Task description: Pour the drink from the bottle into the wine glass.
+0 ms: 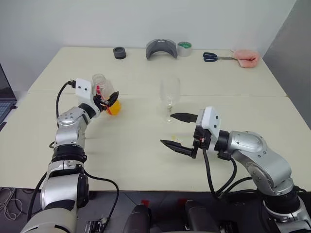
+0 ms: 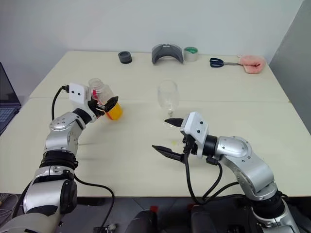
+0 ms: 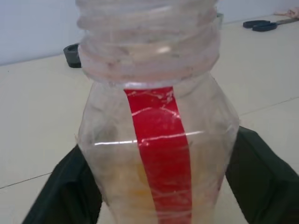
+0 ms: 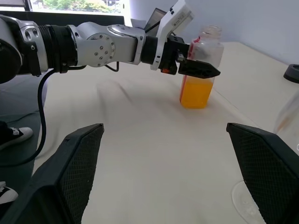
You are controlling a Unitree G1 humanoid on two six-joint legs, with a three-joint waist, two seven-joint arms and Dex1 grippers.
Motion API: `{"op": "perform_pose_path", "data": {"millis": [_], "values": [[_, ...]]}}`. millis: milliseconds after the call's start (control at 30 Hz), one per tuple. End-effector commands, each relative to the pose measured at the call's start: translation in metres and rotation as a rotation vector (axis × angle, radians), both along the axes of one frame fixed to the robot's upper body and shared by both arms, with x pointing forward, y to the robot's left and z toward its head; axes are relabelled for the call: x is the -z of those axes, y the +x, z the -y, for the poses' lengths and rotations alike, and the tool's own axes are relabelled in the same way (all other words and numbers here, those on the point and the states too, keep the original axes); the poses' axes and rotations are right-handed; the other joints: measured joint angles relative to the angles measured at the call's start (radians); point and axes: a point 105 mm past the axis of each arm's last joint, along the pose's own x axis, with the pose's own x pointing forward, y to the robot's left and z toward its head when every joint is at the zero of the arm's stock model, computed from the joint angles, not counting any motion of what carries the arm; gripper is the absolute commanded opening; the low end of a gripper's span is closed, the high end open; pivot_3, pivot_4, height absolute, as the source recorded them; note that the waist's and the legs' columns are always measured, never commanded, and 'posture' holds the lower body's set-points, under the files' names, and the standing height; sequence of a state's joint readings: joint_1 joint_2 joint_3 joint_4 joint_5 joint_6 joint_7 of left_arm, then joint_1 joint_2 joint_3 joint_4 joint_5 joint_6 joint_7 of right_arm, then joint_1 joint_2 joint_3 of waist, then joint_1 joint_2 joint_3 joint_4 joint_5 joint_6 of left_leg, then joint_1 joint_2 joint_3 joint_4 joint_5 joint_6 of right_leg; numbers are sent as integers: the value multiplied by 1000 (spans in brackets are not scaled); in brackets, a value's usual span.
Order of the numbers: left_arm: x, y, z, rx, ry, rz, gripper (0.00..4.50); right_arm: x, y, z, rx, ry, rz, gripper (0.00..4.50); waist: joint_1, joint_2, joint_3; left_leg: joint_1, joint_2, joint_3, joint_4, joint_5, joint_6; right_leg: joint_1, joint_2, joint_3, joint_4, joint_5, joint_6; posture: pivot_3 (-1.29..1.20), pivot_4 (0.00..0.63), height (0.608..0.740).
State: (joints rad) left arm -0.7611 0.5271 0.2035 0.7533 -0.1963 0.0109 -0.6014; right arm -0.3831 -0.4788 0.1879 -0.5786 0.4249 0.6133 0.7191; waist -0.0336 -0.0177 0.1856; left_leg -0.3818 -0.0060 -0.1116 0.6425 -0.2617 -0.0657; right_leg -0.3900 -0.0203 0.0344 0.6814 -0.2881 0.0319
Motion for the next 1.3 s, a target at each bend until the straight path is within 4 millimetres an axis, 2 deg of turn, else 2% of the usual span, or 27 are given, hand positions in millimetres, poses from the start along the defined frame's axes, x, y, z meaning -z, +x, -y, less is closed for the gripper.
{"op": "perform_pose_path", "data": {"millis": [33,100,267,400,533,867,1067,1300], "values": [[-16,1,0,8,5,58,2354,-14,1,0,-9,26,64,4500,0,0,0,0,0,0,0,0,0,0,0,0,0,0,0,0,150,740],[-15,0,0,7,1,57,1876,-15,2,0,-5,30,71,4500,0,0,0,0,0,0,0,0,0,0,0,0,0,0,0,0,150,740],[-26,0,8,27,-9,91,1866,-20,-1,0,9,48,101,4500,0,0,0,0,0,0,0,0,0,0,0,0,0,0,0,0,150,740],[-46,0,32,89,54,157,1866,-22,-3,5,33,69,108,4500,2,0,0,-2,0,-1,1,0,0,0,0,-1,0,0,0,0,150,740],[-73,-3,68,179,149,238,1866,-18,4,24,106,63,93,4500,4,-1,0,-2,-1,-1,1,0,0,0,-1,0,0,0,0,0,150,740],[-96,-1,126,278,452,407,1865,-24,28,42,261,116,110,4500,-1,-1,1,-1,0,0,1,0,0,0,0,1,1,0,1,0,150,740],[-100,6,139,284,540,481,1865,-29,45,47,388,135,150,4500,-1,-1,1,-1,-1,1,1,0,0,-1,0,1,0,0,1,0,150,740],[-105,10,147,271,683,582,1865,-33,48,47,404,155,160,4500,0,-1,1,-2,-1,1,1,0,0,-1,0,1,0,0,1,0,150,740]]}}
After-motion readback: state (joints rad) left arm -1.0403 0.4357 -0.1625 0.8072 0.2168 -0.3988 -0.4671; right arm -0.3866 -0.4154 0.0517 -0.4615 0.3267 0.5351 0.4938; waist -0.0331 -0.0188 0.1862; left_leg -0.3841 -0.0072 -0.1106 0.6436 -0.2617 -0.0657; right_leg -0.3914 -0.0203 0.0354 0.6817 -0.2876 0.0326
